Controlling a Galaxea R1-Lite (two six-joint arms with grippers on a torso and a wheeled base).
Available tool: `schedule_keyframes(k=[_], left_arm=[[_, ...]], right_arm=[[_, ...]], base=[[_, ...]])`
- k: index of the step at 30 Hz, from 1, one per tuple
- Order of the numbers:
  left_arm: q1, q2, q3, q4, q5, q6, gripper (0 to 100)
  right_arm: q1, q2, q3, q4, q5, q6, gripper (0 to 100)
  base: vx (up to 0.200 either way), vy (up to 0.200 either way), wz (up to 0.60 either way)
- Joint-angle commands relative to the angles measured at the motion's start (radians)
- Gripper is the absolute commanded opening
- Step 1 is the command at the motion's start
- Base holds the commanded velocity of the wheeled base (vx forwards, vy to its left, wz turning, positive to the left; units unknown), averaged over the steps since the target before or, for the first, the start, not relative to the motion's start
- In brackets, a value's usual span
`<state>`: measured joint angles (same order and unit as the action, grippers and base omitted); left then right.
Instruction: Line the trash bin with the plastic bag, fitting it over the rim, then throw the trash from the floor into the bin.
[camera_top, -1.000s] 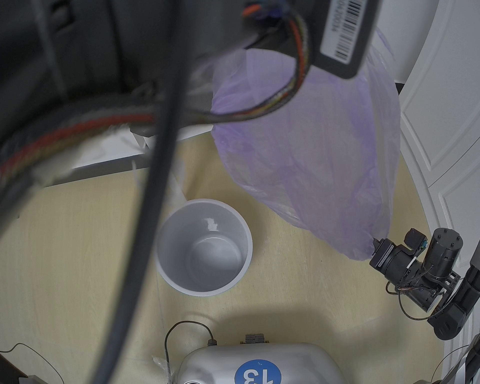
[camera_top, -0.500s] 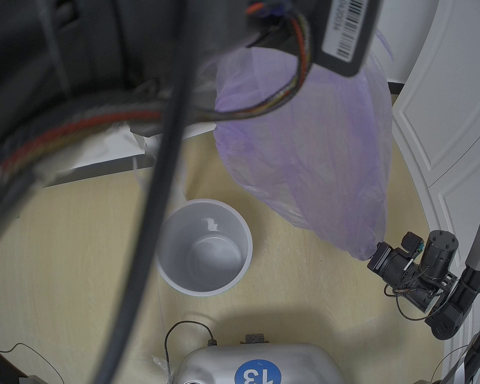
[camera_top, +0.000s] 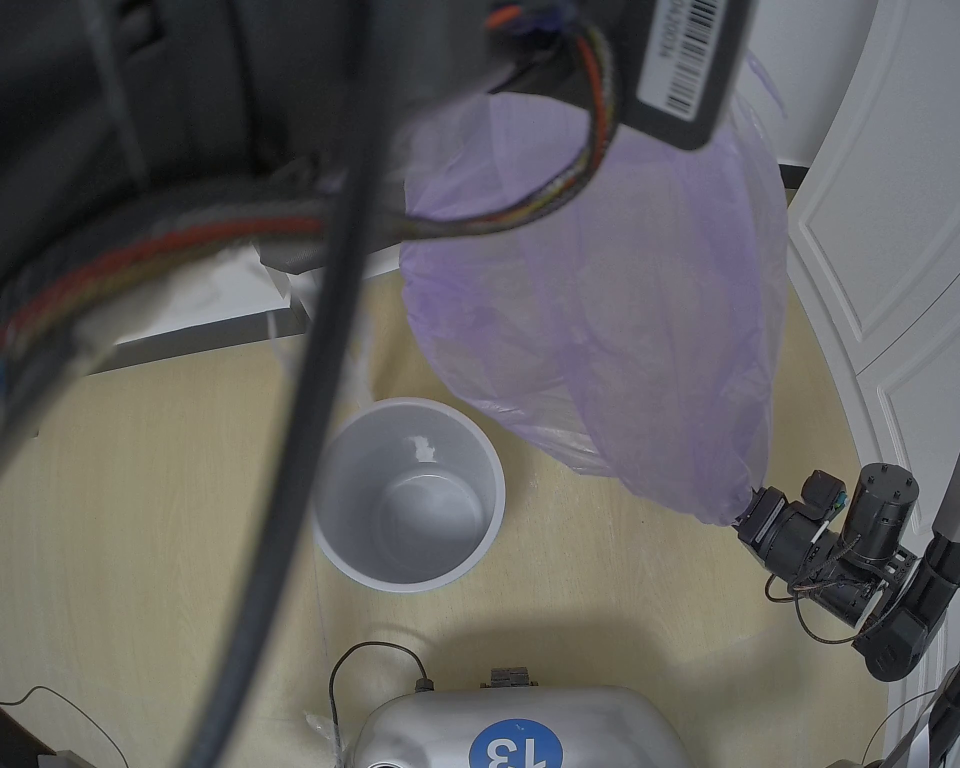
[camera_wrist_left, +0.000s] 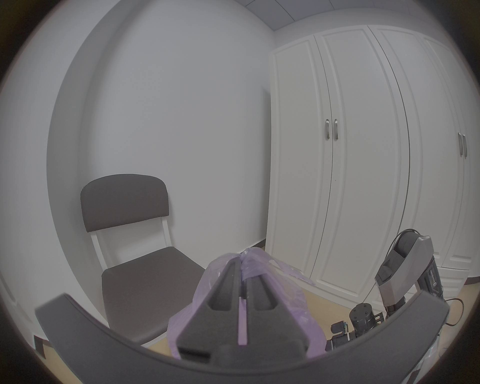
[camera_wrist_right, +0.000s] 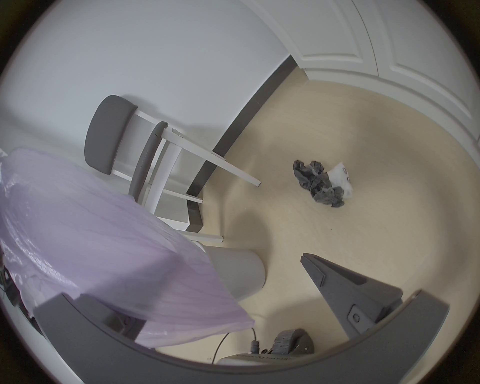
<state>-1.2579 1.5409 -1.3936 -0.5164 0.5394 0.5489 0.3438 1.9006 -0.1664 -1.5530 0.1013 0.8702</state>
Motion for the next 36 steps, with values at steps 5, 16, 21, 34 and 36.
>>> schedule_keyframes(k=[5, 16, 21, 34, 36], left_arm=[[0.0, 0.004, -0.001, -0.001, 0.001, 0.0, 0], [0.0, 0.008, -0.002, -0.002, 0.001, 0.0, 0], [0.0, 0.008, -0.002, -0.001, 0.001, 0.0, 0], [0.026, 0.005, 0.001, -0.001, 0.001, -0.001, 0], [0.048, 0.004, 0.001, 0.004, 0.002, -0.001, 0]], right_arm=[[0.012, -0.012, 0.005, -0.018, 0.011, 0.059, 100], [0.014, -0.02, 0.002, -0.018, 0.011, 0.056, 0], [0.02, -0.031, 0.002, -0.018, 0.009, 0.056, 0], [0.03, -0.1, 0.002, -0.018, 0.008, 0.007, 0], [0.03, -0.115, -0.005, -0.016, 0.0, -0.017, 0]], base=[[0.0, 0.0, 0.0], [0.0, 0.0, 0.0], [0.0, 0.0, 0.0], [0.0, 0.0, 0.0], [0.0, 0.0, 0.0]])
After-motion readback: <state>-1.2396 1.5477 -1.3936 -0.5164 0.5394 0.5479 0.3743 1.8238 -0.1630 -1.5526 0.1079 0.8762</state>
